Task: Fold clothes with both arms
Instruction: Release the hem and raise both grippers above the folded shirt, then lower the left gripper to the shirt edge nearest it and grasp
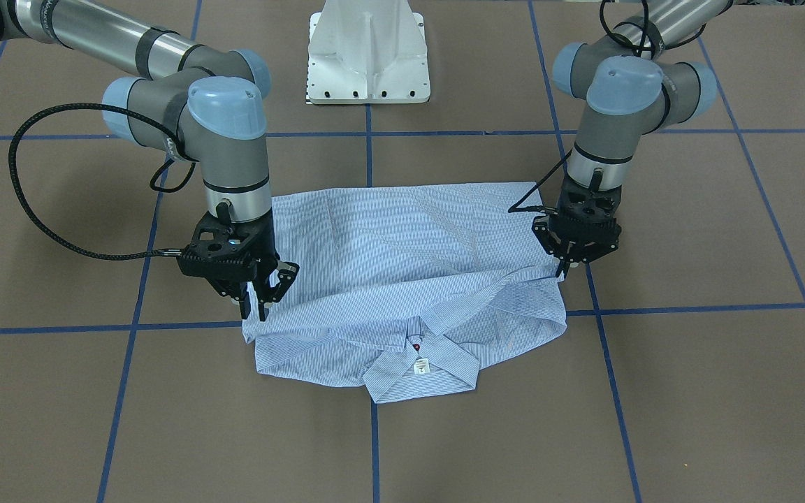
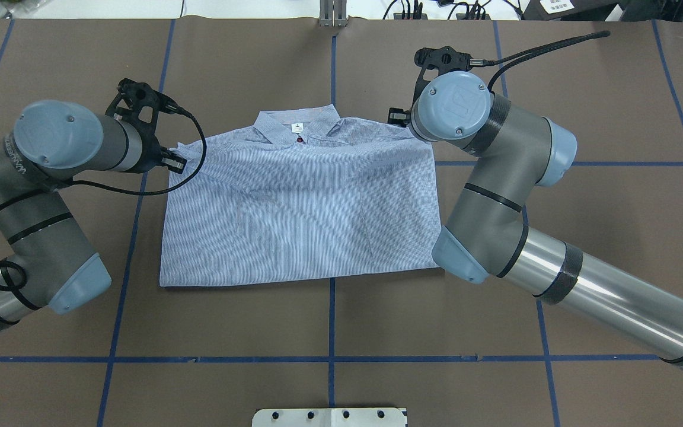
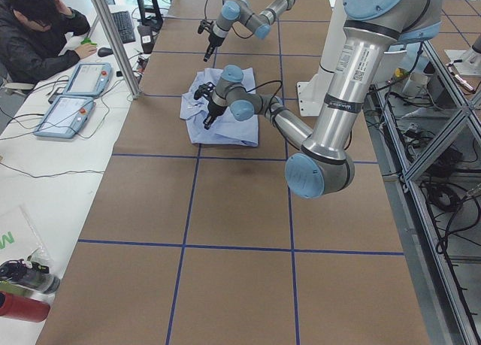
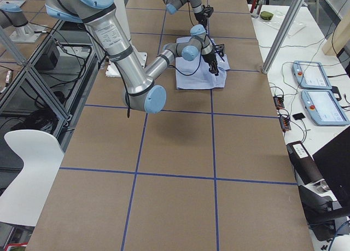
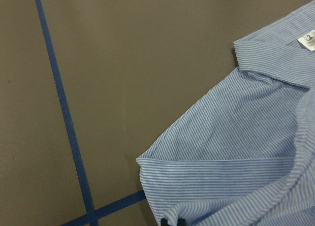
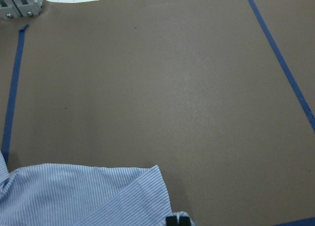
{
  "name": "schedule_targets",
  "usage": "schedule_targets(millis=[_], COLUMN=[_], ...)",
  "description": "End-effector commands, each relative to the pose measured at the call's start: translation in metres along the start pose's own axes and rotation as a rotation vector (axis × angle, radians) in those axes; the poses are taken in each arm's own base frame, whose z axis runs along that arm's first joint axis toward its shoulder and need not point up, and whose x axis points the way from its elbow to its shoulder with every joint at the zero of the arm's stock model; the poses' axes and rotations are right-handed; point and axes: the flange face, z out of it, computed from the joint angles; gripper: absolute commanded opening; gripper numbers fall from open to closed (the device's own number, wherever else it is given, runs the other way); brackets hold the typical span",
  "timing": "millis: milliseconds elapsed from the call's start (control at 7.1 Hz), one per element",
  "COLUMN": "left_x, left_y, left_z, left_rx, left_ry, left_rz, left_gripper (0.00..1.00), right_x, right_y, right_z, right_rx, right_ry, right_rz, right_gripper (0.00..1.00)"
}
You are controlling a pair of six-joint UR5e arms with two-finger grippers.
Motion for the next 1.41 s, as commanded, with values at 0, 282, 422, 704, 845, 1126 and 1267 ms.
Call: schedule_targets(millis=[0, 282, 422, 704, 845, 1126, 1267], left_x=[-0.013, -0.029, -0.031, -0.043, -0.041, 0.015, 0.029], left_y=[-0.014, -0.012, 0.002, 0.072, 0.109, 0.15, 0.161], left_z=[-0.014, -0.033, -0.041, -0.033, -0.029, -0.01, -0.006], left_rx=[0.035, 0.009, 0.004, 0.034, 0.046, 0.025, 0.018], left_ry=[0.022, 0.092, 0.1, 0.185, 0.228, 0.226, 0.23], left_rz=[0.044, 0.086, 0.05, -0.027, -0.09, -0.218, -0.217], left_gripper=[1.0, 1.0, 1.0, 1.0, 1.0, 1.0, 1.0], right_x=[-0.001, 0.013, 0.026, 0.035, 0.035, 0.037, 0.037], right_y=[-0.028, -0.035, -0.03, -0.026, -0.026, -0.027, -0.027], right_z=[-0.018, -0.029, -0.039, -0.042, -0.043, -0.045, -0.049], right_rx=[-0.075, -0.086, -0.081, -0.08, -0.079, -0.074, -0.072], right_ry=[-0.052, -0.073, -0.088, -0.089, -0.092, -0.093, -0.099], right_rz=[0.001, -0.025, -0.026, -0.027, -0.026, -0.025, -0.026], right_gripper=[1.0, 1.0, 1.0, 1.0, 1.0, 1.0, 1.0])
